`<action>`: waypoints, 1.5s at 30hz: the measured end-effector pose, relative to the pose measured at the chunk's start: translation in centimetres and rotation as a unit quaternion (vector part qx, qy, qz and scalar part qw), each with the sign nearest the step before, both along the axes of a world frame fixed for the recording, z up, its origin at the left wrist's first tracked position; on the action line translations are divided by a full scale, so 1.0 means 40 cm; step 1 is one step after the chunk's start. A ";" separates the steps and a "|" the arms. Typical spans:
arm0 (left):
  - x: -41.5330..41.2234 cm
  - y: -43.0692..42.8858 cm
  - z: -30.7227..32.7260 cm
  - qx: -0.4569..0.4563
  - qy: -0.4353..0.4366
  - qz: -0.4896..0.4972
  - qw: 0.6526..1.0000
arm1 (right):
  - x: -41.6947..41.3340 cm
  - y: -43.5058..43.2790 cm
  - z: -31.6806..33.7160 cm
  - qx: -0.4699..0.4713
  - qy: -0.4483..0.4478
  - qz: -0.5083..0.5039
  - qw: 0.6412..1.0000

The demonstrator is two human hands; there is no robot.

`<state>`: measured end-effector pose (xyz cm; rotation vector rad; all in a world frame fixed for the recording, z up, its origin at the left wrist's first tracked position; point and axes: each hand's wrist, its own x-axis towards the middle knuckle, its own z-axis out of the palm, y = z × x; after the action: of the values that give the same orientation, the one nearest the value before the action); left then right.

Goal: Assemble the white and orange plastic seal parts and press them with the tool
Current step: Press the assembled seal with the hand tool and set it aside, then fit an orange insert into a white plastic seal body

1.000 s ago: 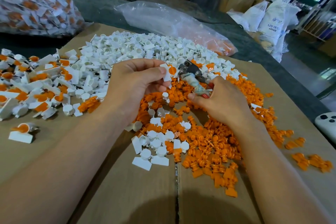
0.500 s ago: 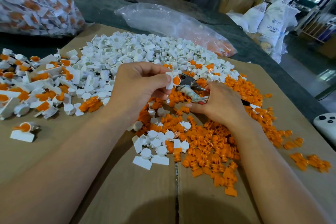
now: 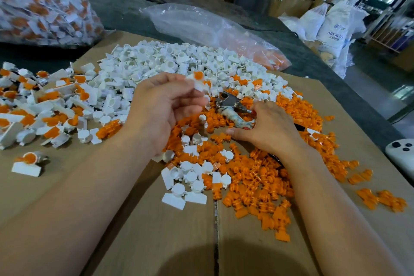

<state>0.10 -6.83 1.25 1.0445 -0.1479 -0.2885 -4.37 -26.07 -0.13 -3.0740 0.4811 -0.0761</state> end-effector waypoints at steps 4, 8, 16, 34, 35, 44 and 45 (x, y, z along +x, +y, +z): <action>0.036 0.022 0.006 -0.156 0.104 0.087 0.978 | 0.000 0.000 0.000 0.005 -0.002 0.001 1.000; 0.053 0.042 0.008 -0.211 0.140 0.169 0.952 | 0.001 -0.001 -0.001 0.004 0.005 -0.002 1.000; 0.074 0.082 0.003 -0.264 0.155 0.291 0.907 | 0.001 0.000 0.001 0.005 0.009 -0.005 1.000; 0.064 0.043 -0.044 0.623 -0.245 0.201 0.715 | -0.003 -0.002 0.001 0.025 0.009 -0.002 1.000; 0.065 0.044 -0.046 0.641 -0.248 0.194 0.700 | -0.003 -0.002 0.000 0.027 0.009 -0.003 1.000; 0.069 0.033 -0.052 0.671 -0.248 0.133 0.687 | -0.001 -0.001 -0.003 0.015 0.006 -0.001 1.000; 0.069 0.032 -0.052 0.669 -0.252 0.129 0.687 | -0.001 -0.001 -0.003 0.015 0.005 -0.001 1.000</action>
<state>2.88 -5.53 -0.83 2.5976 -0.2934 0.2555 -4.41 -26.12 -0.27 -3.0473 0.4801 -0.0523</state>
